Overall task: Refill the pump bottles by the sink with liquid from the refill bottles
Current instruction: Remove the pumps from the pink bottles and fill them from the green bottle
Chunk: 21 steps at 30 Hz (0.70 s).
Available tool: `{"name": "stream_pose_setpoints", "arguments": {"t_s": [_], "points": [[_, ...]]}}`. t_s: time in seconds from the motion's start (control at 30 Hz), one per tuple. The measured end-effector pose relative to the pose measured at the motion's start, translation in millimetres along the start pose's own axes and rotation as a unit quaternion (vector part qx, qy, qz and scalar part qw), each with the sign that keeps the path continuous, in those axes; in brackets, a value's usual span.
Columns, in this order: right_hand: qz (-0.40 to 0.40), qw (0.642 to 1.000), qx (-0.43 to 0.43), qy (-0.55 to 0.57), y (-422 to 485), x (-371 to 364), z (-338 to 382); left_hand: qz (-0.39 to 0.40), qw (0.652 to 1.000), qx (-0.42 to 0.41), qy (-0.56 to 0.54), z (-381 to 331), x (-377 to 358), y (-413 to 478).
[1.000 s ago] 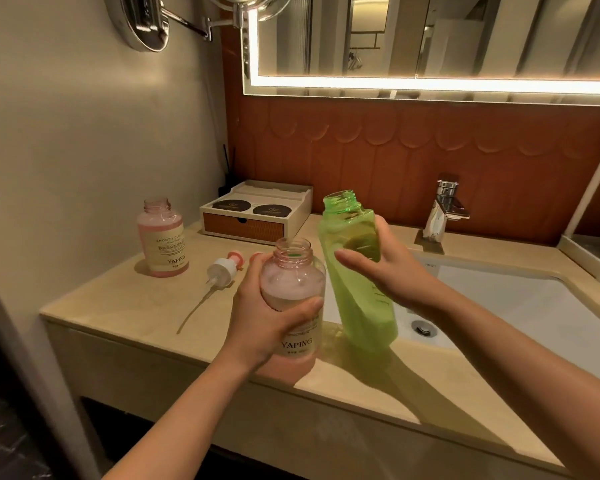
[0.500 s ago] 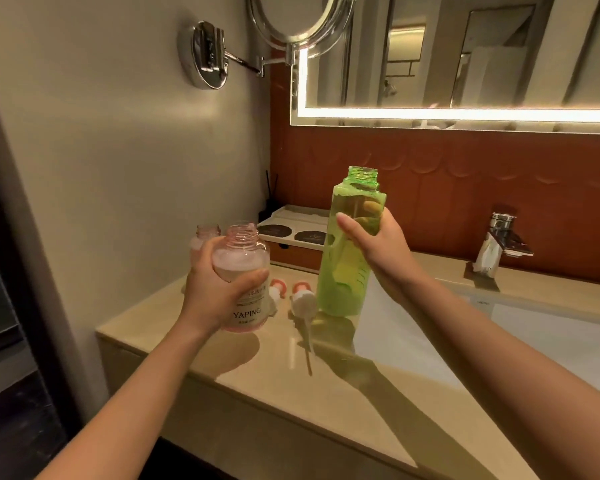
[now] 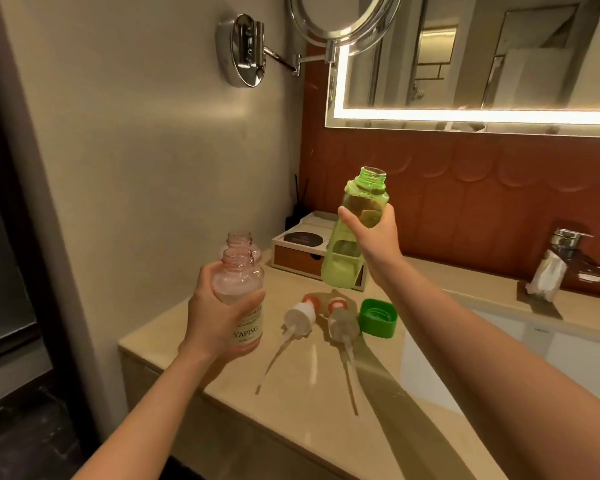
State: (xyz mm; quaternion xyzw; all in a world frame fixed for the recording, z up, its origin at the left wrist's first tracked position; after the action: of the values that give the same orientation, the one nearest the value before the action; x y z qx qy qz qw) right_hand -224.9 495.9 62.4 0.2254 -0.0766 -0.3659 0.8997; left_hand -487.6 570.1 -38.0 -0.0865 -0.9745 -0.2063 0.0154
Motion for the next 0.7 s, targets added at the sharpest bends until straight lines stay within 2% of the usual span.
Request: {"name": "stream_pose_setpoints", "arguments": {"t_s": [0.17, 0.5, 0.7], "points": [[0.034, 0.999, -0.026, -0.027, 12, -27, -24, -0.014, 1.0, -0.012, 0.014, 5, 2, 4], [0.103, 0.992, -0.063, -0.043, 11, -72, -65, 0.01, 0.999, -0.02, 0.05, 10, -1, 11], [0.119, 0.99, -0.059, -0.046, 8, -82, -66, 0.032, 0.999, -0.031, 0.021, 7, -5, 8]]}}
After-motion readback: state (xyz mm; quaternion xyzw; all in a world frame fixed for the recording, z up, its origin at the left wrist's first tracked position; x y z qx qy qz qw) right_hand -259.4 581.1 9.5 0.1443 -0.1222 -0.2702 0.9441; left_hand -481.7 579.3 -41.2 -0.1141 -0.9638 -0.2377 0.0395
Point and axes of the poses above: each hand's wrist, its own y-axis towards the middle knuckle, its own x-axis out of the back of the hand, z = x × y, the point moved 8 cm from there along y, towards the middle knuckle, and after that the axes turned 2 degrees about y, right-handed, at the moved point
